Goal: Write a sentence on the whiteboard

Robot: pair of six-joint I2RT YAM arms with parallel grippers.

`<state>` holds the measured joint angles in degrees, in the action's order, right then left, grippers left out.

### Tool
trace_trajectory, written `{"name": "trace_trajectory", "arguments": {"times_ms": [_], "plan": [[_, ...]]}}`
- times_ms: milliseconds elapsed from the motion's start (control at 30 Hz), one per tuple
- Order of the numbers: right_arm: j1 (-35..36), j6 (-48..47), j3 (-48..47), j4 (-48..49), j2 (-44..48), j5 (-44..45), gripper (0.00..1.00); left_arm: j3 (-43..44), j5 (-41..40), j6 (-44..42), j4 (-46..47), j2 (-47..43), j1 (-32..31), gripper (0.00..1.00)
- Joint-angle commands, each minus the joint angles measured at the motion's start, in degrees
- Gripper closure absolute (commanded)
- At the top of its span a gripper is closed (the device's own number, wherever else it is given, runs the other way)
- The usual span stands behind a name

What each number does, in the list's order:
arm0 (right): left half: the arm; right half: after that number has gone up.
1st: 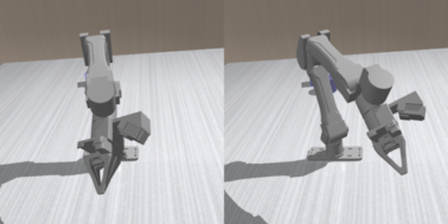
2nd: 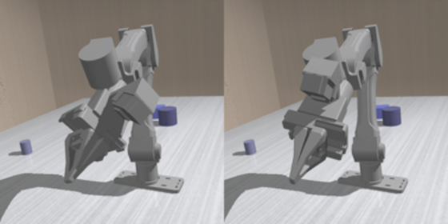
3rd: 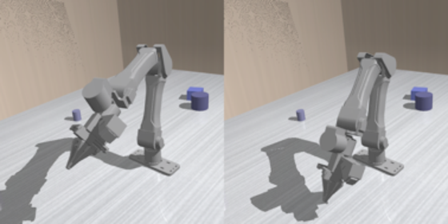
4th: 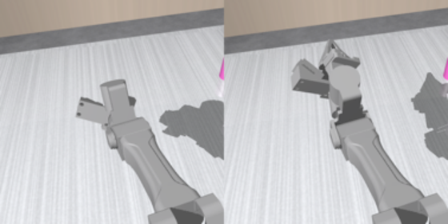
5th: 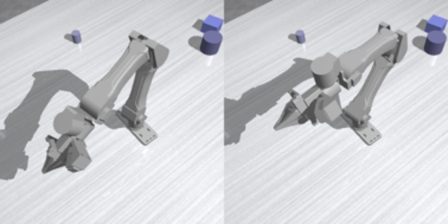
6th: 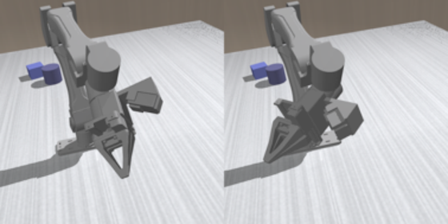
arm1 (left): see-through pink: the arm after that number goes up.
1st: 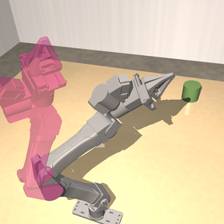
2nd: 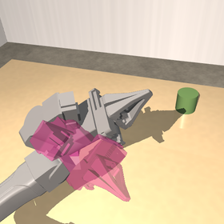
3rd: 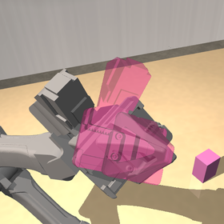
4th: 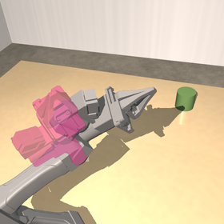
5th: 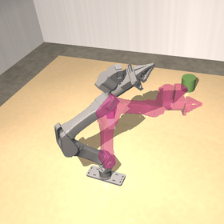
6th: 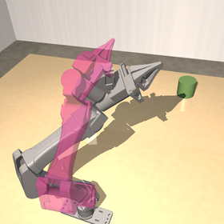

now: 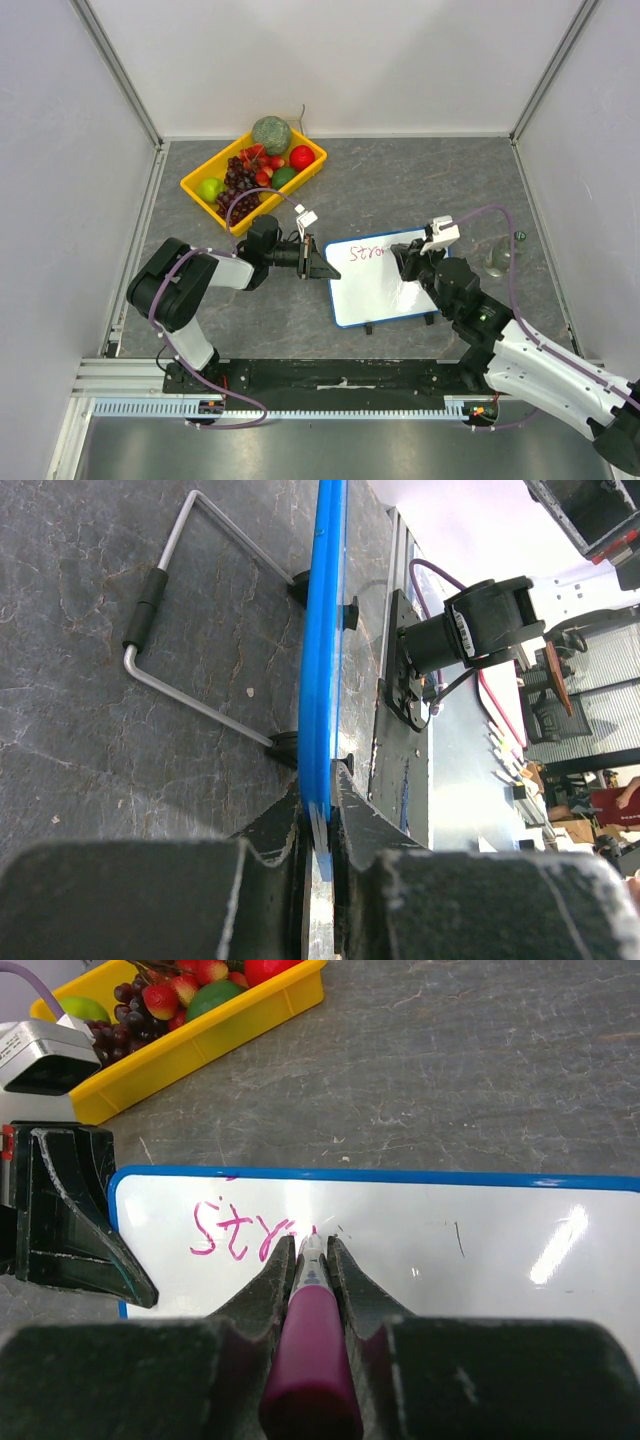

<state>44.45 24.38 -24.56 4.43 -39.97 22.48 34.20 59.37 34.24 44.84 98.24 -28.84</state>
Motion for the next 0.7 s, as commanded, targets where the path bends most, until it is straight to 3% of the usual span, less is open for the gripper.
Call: {"name": "trace_trajectory", "arguments": {"times_ms": [0, 667], "plan": [[-0.2, -1.7, -2.2, 0.9, -0.9, 4.0, 1.00, 0.5, 1.5, -4.3, -0.5, 0.7, -0.5, 0.98], [-0.3, -0.7, -0.7, -2.5, 1.6, 3.9, 1.00, 0.6, 1.5, -4.2, -0.5, 0.6, -0.4, 0.98]]}}
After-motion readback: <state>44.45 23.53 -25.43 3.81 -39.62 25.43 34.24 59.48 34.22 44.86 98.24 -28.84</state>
